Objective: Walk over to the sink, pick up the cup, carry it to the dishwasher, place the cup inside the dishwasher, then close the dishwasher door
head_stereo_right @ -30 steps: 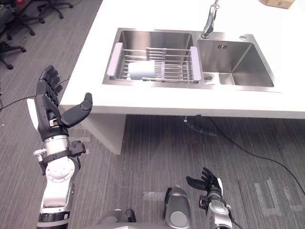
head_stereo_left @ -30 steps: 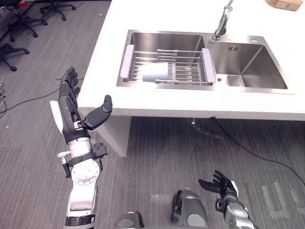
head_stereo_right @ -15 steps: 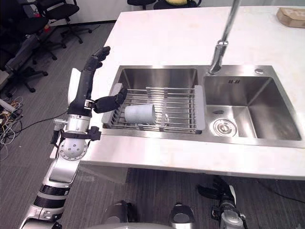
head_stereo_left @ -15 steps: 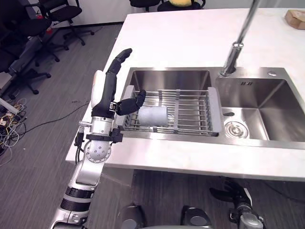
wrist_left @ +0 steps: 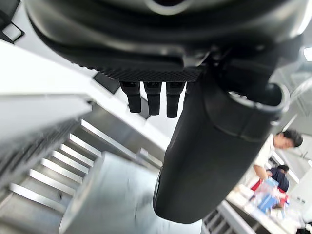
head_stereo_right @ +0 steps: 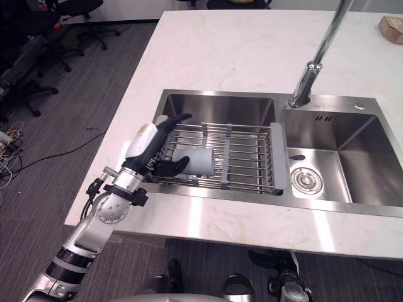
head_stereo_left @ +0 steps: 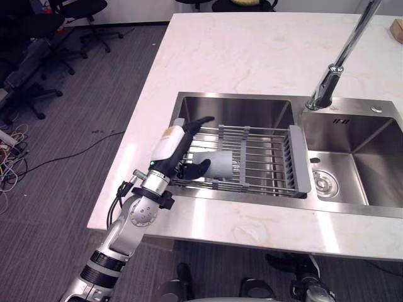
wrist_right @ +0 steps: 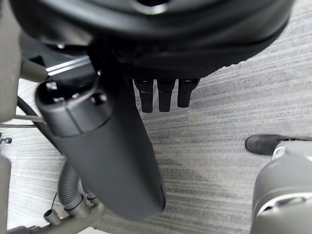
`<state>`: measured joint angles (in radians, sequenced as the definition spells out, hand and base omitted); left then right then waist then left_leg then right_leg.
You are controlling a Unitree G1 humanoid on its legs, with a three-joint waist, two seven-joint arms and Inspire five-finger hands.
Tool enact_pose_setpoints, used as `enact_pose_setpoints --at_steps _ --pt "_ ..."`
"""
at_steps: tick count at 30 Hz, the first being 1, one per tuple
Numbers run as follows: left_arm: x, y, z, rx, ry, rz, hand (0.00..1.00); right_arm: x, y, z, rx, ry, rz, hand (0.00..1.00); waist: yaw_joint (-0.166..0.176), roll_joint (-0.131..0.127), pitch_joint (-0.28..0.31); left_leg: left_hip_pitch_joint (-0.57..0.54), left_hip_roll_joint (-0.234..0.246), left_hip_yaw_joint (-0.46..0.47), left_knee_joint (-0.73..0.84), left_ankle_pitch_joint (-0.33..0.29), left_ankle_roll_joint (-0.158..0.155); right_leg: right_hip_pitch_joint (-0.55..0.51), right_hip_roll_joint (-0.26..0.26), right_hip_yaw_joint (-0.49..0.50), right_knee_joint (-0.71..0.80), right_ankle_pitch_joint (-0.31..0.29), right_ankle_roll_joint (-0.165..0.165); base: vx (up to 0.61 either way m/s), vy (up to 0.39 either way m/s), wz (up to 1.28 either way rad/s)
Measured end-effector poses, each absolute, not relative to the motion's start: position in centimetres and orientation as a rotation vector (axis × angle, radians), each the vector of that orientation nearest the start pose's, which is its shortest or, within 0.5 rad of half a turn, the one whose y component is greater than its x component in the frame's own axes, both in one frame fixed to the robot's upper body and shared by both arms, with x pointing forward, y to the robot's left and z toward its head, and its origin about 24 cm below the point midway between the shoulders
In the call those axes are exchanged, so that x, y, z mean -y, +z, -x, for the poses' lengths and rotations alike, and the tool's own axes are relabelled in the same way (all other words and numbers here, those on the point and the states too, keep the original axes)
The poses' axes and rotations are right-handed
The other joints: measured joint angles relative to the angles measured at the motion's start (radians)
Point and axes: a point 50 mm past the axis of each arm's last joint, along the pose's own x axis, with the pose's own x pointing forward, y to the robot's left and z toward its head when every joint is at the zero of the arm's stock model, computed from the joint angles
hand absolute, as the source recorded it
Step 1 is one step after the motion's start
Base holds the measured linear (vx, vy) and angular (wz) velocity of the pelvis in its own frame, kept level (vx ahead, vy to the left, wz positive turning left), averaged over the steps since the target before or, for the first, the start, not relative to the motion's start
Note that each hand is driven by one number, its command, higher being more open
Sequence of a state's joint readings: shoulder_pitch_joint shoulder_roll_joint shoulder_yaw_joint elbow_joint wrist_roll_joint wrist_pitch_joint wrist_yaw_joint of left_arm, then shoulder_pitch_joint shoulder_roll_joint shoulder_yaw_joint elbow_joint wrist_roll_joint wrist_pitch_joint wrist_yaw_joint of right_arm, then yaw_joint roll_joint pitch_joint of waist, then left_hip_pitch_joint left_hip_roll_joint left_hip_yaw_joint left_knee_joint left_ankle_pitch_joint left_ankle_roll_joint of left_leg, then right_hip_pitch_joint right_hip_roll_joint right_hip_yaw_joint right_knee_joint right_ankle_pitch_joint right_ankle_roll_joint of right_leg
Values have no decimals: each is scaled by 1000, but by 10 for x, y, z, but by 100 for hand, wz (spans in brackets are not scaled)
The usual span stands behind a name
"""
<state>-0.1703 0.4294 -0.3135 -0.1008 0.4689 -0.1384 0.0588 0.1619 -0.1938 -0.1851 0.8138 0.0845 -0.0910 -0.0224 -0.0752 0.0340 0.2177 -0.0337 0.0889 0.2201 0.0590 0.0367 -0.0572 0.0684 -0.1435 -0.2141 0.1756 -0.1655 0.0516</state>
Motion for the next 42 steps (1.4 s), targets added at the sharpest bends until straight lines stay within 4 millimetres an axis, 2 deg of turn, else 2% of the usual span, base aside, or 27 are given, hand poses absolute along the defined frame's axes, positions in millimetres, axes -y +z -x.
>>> enact_pose_setpoints --at_steps 8,16,21,27,30,33,37,42 --pt "-132 85 -255 371 -382 -913 90 249 -132 -109 -887 -283 104 90 -1 2 -43 40 -11 13 -75 31 3 15 1 10 -41 20 10 3 2 -2" --pt "-130 81 -252 375 -440 -984 90 246 -133 -109 -891 -268 110 90 -21 4 -52 70 -30 14 -146 76 17 20 -6 10 -60 35 7 -39 35 0" --pt "-127 84 -262 381 -461 -1011 90 242 -134 -109 -903 -236 121 90 -27 6 -54 70 -34 20 -147 77 19 16 -9 17 -71 42 6 -42 32 -4" --pt "-127 92 -280 396 -457 -1084 90 242 -134 -109 -908 -229 117 90 -49 10 -56 56 -36 21 -147 77 19 12 -8 22 -97 55 6 -3 7 -1" --pt "-127 88 -285 368 -466 -1116 90 242 -134 -111 -906 -227 116 90 -55 12 -55 50 -35 21 -147 76 18 8 -7 24 -107 61 6 19 -2 -4" --pt "-127 92 -291 372 -456 -1129 90 241 -133 -115 -898 -225 115 90 -64 14 -55 49 -36 20 -147 76 18 7 -7 26 -111 62 7 22 -2 -4" --pt "-129 91 -303 324 -457 -1165 90 241 -130 -124 -876 -220 115 90 -79 27 -47 49 -35 20 -148 76 18 8 -6 28 -113 65 7 0 0 0" --pt "-125 95 -309 328 -480 -1188 90 241 -131 -124 -883 -216 113 90 -79 33 -44 47 -35 19 -148 75 17 8 -6 25 -114 66 6 0 0 0"
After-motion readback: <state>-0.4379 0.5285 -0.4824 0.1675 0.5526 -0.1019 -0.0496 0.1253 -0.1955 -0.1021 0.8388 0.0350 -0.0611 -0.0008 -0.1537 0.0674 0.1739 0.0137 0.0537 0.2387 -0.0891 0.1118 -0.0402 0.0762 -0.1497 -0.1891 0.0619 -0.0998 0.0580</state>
